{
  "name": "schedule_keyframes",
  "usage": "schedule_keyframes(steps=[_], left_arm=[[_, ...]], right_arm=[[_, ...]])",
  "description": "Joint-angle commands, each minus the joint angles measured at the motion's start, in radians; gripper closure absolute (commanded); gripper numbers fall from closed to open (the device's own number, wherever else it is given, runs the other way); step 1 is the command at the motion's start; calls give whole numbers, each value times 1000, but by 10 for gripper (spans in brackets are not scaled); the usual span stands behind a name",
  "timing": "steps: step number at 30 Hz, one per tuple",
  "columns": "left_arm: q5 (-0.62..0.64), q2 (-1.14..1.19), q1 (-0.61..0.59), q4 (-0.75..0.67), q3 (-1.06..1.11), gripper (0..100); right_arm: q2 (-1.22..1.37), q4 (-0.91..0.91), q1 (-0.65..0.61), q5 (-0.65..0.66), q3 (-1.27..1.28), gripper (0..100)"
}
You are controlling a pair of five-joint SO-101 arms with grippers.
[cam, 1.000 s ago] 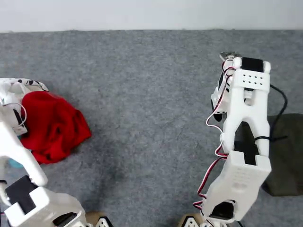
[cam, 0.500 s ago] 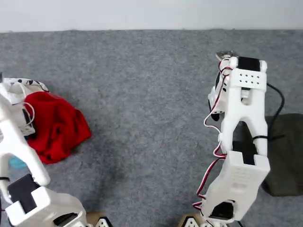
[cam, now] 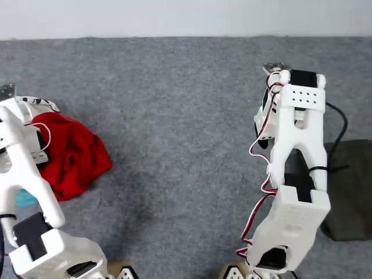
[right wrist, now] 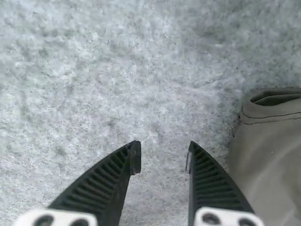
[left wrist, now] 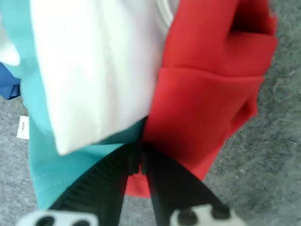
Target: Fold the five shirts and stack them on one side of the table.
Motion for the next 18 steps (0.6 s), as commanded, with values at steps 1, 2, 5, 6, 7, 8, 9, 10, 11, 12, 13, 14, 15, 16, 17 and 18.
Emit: schedule_keyframes(steps=[1, 2, 5, 6, 7, 8, 9, 10, 11, 12, 13, 14, 15, 16, 17, 18], left_arm=[[2, -48, 6, -3, -4, 987], [2, -49, 6, -3, -10, 988], [3, -71, 26, 25, -70, 988], [3, -87, 41, 48, -97, 988], [3, -107, 63, 68, -125, 988], [3, -133, 86, 86, -150, 988], [3, -161, 114, 95, -168, 988], [3, -193, 143, 97, -180, 988], [3, -229, 175, 97, -186, 988], [3, -261, 209, 97, -188, 988], [2, -295, 242, 97, -186, 988], [0, -324, 279, 97, -185, 988], [-6, -351, 316, 97, -185, 988], [-28, -377, 351, 97, -185, 988], [-55, -399, 393, 97, -185, 988], [-83, -419, 433, 97, -185, 988]], right_arm=[[-59, 41, -8, 3, -3, 826], [-59, 41, -8, 3, -3, 826], [-59, 41, -8, 3, -3, 826], [-59, 41, -8, 3, -3, 826], [-59, 41, -8, 3, -3, 826], [-59, 41, -8, 3, -3, 826], [-59, 41, -8, 3, -3, 826], [-59, 41, -8, 3, -2, 826], [-59, 41, -8, 3, -2, 826], [-59, 41, -8, 3, -2, 826], [-59, 41, -8, 3, -2, 826], [-59, 41, -8, 3, -2, 826], [-59, 41, -8, 3, -2, 826], [-59, 41, -8, 3, -2, 826], [-59, 41, -8, 3, 0, 826], [-59, 41, -8, 2, 12, 826]])
